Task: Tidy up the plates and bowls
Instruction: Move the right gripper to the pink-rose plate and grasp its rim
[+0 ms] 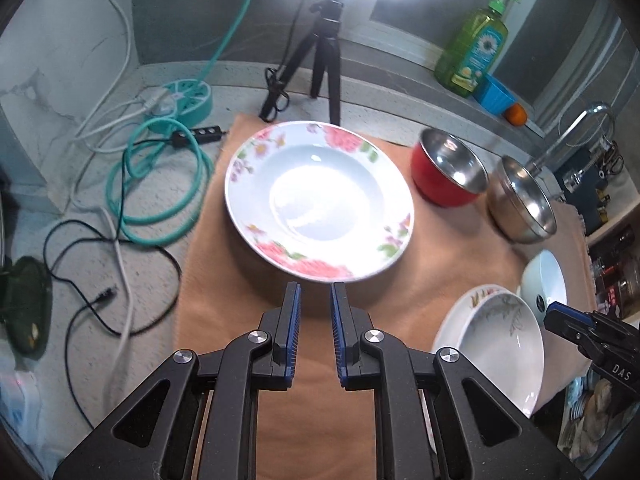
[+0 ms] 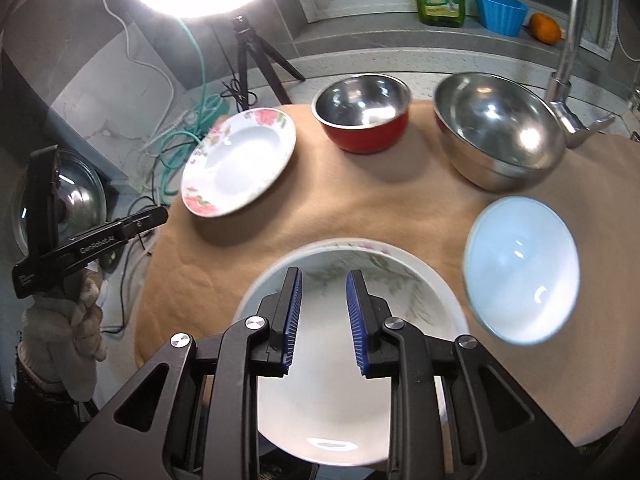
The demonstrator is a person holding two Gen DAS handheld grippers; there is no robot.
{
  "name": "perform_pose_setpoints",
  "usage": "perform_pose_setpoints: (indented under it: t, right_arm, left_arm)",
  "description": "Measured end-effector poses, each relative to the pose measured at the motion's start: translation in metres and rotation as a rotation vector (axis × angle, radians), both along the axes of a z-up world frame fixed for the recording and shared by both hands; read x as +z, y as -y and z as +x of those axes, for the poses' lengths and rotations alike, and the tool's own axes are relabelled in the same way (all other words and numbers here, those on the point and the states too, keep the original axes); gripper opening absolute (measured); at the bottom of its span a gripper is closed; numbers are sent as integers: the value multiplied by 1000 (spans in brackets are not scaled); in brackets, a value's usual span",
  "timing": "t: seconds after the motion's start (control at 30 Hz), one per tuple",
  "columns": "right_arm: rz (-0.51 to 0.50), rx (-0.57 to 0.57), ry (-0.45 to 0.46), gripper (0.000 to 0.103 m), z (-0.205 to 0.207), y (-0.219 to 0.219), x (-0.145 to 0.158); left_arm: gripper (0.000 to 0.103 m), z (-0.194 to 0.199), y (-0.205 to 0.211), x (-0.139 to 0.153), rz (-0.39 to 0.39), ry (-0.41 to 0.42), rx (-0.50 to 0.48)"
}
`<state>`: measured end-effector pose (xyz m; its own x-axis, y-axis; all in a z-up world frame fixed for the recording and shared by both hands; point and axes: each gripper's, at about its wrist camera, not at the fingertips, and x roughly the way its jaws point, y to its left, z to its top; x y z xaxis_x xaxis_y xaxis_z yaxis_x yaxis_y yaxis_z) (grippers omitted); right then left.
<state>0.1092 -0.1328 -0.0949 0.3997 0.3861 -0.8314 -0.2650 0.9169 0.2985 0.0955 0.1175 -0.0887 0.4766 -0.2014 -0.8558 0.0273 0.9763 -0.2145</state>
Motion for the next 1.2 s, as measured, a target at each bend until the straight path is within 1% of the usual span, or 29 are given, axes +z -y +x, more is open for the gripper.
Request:
perform_pose_setpoints:
  t: [0.13,0.3,0.43,0.53,0.67,0.73,0.87,1.0,1.13,1.2]
  right_arm:
    - [37,2,-14,23,17,-17,0]
    - [92,-9,-61,23,43,-37,-11]
    - [103,-17,-83,23,60,-48,-21]
    - [116,-26,-107,23,71,-54,-31]
    - [123,-40,-124,23,88,-61,-43]
    - [122,-46,-133,23,95,-63,-48]
    - [113,-58,-146,24,110,-67,-58]
    - [127,-69,-178,24,123,-69,-69]
    - [119,-72,-182,23,131,-74,-75]
    - [119,-74,-187,24,135,-76,-79]
  left_arm:
    - [14,23,-17,-2,20,11,15]
    - [14,53,-40,-12,-12,-7,45]
    - [14,72,-53,-23,10,-16,64]
    - [14,83,-61,-27,-2,-18,79]
    - [14,96,-64,-31,-19,-16,66]
    - [17,102,-64,-35,-13,-20,66]
    - [17,113,-66,-45,-28,-48,64]
    - [18,117,-66,-50,-54,-58,58]
    - [18,119,-63,-53,-59,-61,45]
    - [18,121,-63,-55,-74,-67,40]
